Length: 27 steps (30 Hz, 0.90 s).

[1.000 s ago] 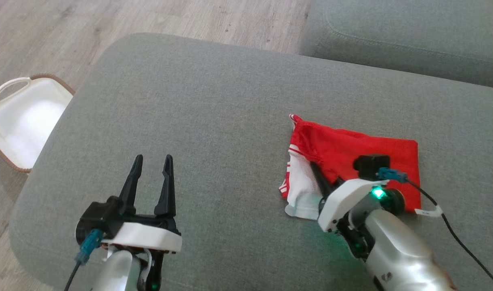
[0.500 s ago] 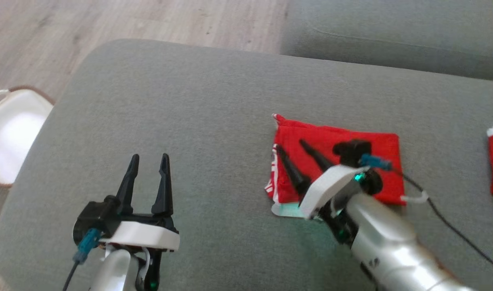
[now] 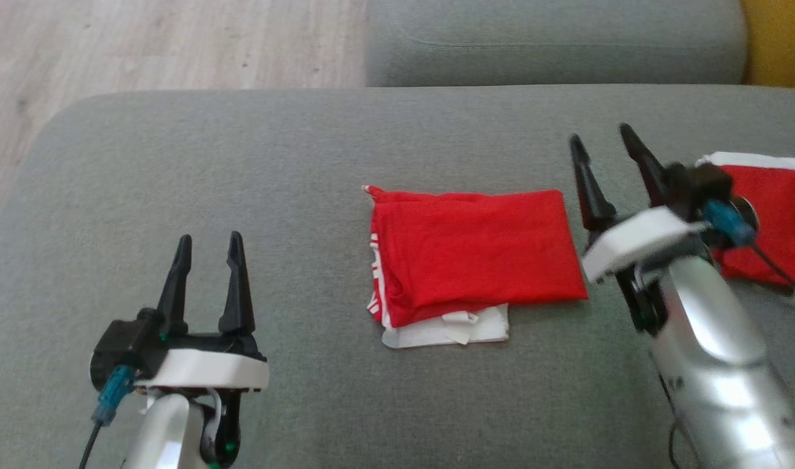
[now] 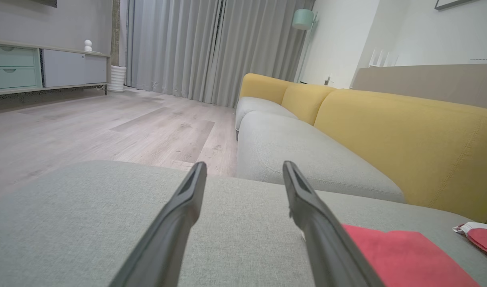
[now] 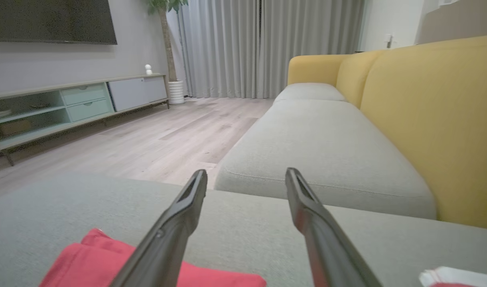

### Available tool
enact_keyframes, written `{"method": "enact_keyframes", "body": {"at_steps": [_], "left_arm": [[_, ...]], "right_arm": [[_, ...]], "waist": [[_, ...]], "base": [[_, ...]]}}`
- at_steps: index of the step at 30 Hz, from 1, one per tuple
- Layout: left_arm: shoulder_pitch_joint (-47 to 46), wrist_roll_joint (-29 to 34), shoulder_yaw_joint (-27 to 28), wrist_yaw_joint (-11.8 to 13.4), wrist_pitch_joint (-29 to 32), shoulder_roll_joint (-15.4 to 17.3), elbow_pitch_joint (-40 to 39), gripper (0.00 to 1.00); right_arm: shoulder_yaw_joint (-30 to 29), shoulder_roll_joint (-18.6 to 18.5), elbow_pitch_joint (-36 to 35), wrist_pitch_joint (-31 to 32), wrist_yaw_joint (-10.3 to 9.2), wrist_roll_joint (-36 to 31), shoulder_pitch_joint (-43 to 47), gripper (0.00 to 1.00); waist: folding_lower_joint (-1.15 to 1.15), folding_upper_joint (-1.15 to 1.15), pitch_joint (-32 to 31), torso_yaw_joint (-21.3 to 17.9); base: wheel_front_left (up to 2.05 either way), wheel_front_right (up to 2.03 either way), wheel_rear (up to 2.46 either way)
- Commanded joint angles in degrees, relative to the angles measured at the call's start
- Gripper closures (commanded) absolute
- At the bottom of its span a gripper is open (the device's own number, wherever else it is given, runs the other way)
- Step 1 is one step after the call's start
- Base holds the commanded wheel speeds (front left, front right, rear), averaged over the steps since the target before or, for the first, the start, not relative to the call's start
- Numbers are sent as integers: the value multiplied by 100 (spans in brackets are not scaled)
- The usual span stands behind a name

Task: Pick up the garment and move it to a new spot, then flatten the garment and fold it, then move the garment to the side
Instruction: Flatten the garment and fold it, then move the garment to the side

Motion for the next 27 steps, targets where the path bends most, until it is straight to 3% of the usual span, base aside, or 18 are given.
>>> {"method": "enact_keyframes", "body": {"at_steps": [1, 11, 27], "left_arm": [[-266, 99, 280, 37, -49, 49, -258, 0], [-41, 324, 442, -23, -49, -44, -345, 0], [101, 366, 335, -55, -50, -84, -388, 0]], "right_arm": [[-264, 114, -568, -58, -4, -397, 436, 0], [-1219, 382, -1703, -59, -4, -909, 1575, 0], [-1250, 422, -2010, 70, -4, -797, 1976, 0]], "waist": [[0, 0, 16, -164], [0, 0, 1, -368], [0, 0, 76, -348]], "base": [[0, 0, 0], [0, 0, 0], [0, 0, 0]]}}
